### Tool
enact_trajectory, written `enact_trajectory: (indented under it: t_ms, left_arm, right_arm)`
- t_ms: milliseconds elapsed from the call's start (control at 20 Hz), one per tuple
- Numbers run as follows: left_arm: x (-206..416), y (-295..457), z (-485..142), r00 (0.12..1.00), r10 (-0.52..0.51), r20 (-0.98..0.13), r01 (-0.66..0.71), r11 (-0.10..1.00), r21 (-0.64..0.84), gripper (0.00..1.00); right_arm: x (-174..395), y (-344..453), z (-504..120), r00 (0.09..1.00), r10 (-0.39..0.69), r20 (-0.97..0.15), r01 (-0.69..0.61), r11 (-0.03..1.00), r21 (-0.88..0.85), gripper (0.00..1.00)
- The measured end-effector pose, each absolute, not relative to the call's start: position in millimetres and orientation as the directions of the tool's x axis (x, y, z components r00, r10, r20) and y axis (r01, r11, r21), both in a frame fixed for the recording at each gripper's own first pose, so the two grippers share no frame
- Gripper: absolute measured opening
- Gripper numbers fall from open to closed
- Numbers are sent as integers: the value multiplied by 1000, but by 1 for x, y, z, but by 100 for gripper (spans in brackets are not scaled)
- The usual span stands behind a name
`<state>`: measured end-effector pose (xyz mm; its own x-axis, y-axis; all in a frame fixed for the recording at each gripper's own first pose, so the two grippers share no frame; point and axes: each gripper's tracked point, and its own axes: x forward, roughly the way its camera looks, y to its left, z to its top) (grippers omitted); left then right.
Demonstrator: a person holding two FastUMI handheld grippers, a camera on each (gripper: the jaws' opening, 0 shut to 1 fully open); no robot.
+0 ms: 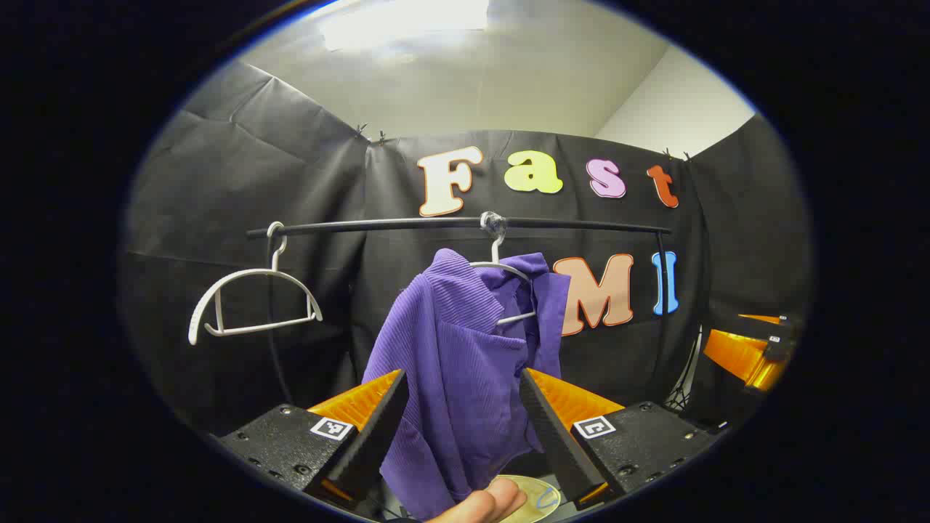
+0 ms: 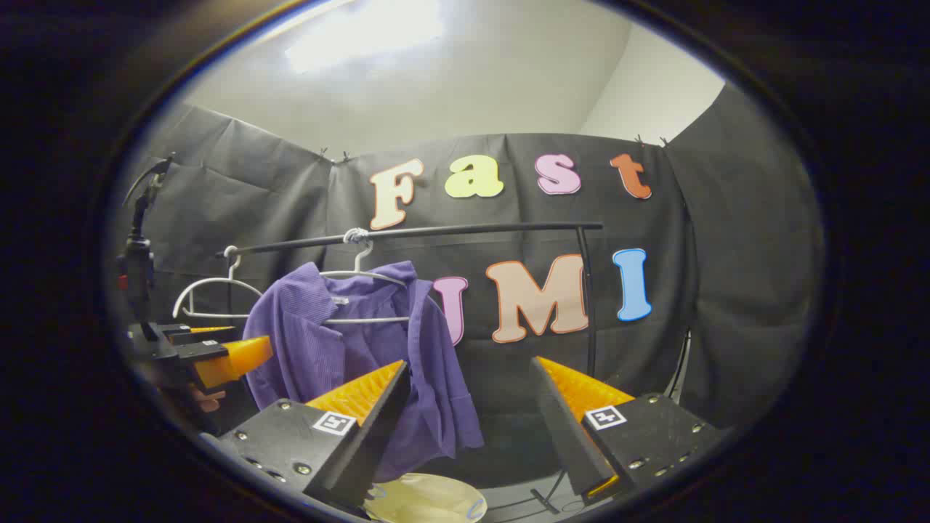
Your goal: Grasp the clothes on the hanger with both hands and then place them into the laundry hamper below.
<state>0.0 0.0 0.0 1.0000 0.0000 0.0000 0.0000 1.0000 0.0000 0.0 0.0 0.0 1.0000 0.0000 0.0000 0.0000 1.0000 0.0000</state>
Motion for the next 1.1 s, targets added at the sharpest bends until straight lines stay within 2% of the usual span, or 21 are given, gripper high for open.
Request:
enact_trajectory:
  t_ms: [350, 750, 1050, 1100]
  left_arm:
    - [-6, -14, 4, 1000, -2, 1, 2, 1000, 20, 92]
    - [-11, -20, 4, 1000, 12, 10, -13, 1000, 18, 92]
    - [-2, -8, -5, 990, 128, 59, -129, 991, 22, 95]
    - [2, -10, -9, 989, 137, 53, -137, 990, 3, 92]
  right_arm:
    - [-27, -29, 18, 996, -36, 77, 34, 999, 27, 100]
    - [-35, -44, 19, 995, -51, 81, 48, 998, 30, 100]
    - [-16, -46, -8, 997, -70, 46, 71, 997, -29, 99]
    - [-10, -42, -16, 998, -58, 30, 59, 998, -26, 99]
